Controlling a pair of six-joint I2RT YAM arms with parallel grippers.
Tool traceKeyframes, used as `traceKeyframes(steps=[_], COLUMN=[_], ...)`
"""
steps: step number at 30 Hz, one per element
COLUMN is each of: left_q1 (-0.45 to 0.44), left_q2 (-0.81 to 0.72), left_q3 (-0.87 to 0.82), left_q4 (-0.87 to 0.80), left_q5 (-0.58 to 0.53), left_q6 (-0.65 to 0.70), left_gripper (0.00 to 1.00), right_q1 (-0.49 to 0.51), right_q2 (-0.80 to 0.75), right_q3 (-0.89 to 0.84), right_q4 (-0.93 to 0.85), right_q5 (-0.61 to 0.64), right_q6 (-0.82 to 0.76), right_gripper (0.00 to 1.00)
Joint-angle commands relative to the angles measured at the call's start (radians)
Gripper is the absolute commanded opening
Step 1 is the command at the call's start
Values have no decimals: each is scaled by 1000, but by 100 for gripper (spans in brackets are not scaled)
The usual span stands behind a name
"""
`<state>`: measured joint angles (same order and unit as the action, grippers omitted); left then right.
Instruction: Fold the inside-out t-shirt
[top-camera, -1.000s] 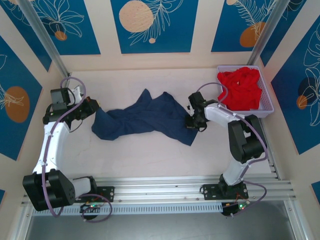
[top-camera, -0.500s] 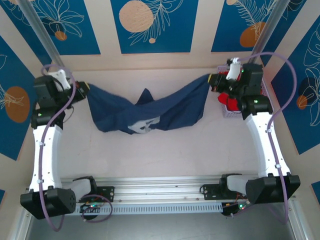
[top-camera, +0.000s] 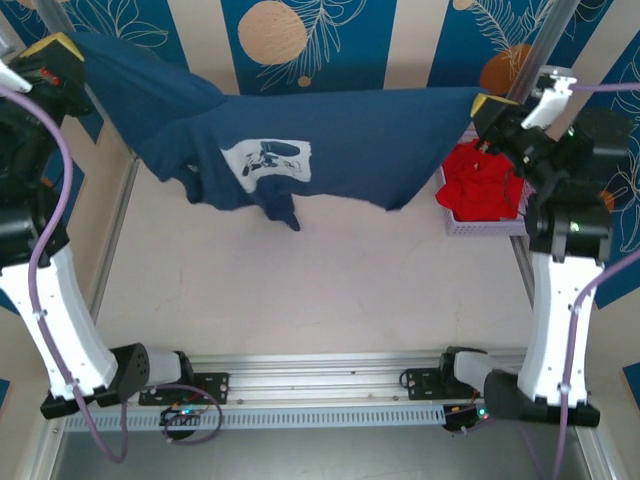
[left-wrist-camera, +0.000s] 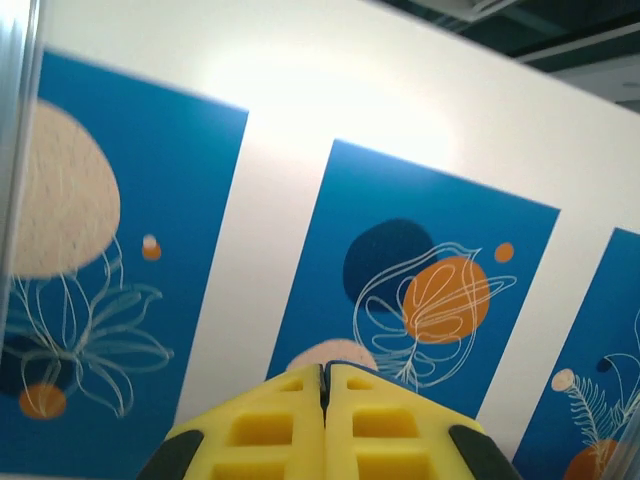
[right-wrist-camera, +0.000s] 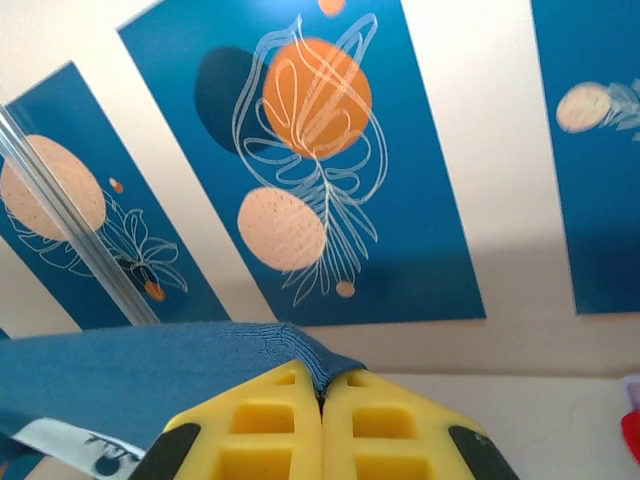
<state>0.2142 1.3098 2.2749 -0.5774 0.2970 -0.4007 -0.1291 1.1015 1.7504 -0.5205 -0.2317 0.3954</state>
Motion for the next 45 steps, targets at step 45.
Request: traceKeyframes(steps=[45], left_q1=[-77], left_q2=[-132], left_q3=[75], left_q4=[-93], left_q5=[-95], left_q6=[151], left_gripper=[0], right_q1=[72], right_q2=[-206], right_q3=[8], right_q4=[-10], right_q5=[111], right_q6=[-117], right_gripper=[0])
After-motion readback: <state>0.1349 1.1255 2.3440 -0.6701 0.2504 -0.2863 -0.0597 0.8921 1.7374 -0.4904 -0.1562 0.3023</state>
